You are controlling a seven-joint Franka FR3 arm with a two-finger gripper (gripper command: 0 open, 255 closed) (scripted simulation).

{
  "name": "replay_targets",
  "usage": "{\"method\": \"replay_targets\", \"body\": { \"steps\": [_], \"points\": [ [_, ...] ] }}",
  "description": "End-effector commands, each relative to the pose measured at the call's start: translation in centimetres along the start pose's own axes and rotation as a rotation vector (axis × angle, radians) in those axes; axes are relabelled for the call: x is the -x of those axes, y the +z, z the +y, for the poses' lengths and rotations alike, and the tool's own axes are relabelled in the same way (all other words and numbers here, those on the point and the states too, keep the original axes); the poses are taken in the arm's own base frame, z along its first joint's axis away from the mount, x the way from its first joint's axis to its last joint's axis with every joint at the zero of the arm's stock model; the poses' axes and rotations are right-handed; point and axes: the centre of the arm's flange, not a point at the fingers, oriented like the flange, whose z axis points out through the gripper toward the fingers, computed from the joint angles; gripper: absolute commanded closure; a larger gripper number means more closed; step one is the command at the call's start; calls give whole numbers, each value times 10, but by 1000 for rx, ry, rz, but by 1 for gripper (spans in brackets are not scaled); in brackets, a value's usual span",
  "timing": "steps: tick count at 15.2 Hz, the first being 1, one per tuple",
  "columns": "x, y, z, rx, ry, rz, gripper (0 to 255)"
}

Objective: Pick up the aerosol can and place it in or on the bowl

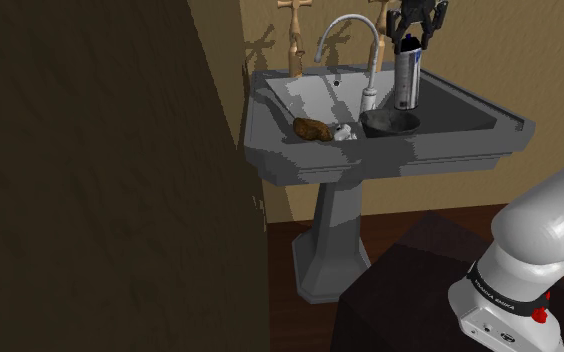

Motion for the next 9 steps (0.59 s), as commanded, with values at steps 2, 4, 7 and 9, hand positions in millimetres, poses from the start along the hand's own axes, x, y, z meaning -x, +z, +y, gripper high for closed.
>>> {"method": "replay_targets", "body": {
  "steps": [2, 4, 7, 9],
  "points": [
    [1, 16, -2, 0, 0, 1, 255],
    [1, 27, -3, 0, 0, 1, 255],
    [1, 43, -4, 0, 0, 1, 255],
    [1, 53, -5, 0, 0, 1, 255]
  ]
}}
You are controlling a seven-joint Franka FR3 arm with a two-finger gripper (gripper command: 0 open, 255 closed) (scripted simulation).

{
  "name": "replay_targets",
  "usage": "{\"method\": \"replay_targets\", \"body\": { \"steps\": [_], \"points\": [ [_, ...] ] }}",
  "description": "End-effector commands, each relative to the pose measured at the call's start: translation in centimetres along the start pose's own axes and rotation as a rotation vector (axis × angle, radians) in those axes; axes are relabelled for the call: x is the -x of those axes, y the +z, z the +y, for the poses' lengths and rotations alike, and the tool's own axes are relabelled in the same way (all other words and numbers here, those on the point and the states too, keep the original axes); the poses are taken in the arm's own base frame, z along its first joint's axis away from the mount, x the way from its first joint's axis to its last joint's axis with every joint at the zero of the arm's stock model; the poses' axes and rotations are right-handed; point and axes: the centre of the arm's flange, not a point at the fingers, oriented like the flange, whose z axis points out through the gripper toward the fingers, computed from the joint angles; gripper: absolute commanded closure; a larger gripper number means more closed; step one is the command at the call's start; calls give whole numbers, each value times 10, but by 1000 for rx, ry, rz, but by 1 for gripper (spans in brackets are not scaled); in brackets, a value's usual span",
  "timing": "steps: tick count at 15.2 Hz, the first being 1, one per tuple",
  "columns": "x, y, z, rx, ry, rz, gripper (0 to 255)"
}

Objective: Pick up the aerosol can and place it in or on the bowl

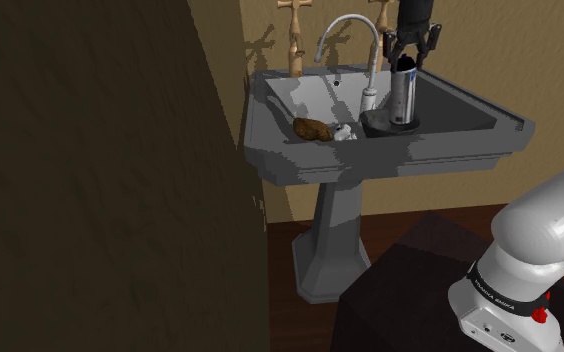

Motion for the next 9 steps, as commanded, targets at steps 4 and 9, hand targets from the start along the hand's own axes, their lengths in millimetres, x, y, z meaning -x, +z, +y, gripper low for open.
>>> {"method": "replay_targets", "body": {
  "steps": [4, 9],
  "points": [
    [0, 24, -2, 0, 0, 1, 255],
    [0, 24, -2, 0, 0, 1, 255]
  ]
}}
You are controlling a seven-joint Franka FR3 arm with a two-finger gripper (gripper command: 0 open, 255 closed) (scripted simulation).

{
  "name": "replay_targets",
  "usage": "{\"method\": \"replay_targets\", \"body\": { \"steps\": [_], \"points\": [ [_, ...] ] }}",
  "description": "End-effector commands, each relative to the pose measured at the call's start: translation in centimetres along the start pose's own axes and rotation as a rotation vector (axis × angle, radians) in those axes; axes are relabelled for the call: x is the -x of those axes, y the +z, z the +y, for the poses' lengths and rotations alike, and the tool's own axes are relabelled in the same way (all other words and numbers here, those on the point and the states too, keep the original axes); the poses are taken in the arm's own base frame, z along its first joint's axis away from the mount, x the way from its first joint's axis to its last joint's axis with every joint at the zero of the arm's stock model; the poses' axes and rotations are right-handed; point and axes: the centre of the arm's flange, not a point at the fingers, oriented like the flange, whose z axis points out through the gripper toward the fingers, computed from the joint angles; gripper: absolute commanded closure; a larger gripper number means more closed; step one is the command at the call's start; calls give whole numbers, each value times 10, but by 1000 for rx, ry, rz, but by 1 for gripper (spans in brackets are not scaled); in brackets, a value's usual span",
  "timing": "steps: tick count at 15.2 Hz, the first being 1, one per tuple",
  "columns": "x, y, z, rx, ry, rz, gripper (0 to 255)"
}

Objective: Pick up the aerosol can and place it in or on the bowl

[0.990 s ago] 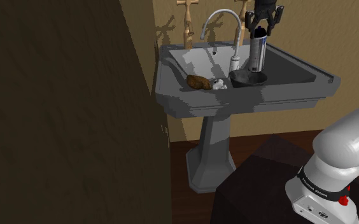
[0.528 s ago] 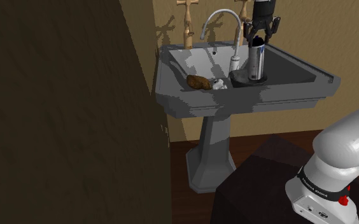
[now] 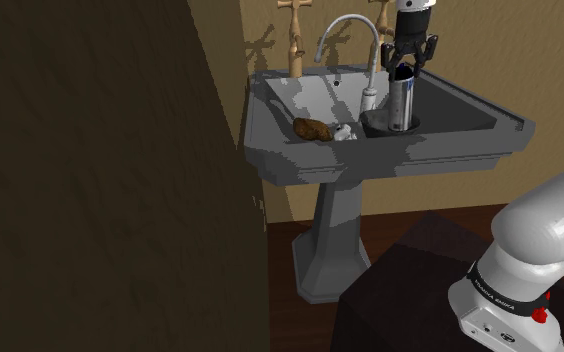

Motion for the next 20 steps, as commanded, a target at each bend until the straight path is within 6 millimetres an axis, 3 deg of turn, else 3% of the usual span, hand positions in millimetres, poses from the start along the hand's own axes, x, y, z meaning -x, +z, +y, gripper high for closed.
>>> {"method": "replay_targets", "body": {
  "steps": [1, 2, 3, 8, 12, 20],
  "points": [
    [0, 0, 0, 0, 0, 1, 255],
    [0, 0, 0, 0, 0, 1, 255],
    [0, 0, 0, 0, 0, 1, 0],
    [0, 0, 0, 0, 0, 1, 0],
    [0, -50, 0, 0, 0, 1, 0],
    [0, -50, 0, 0, 0, 1, 0]
  ]
}}
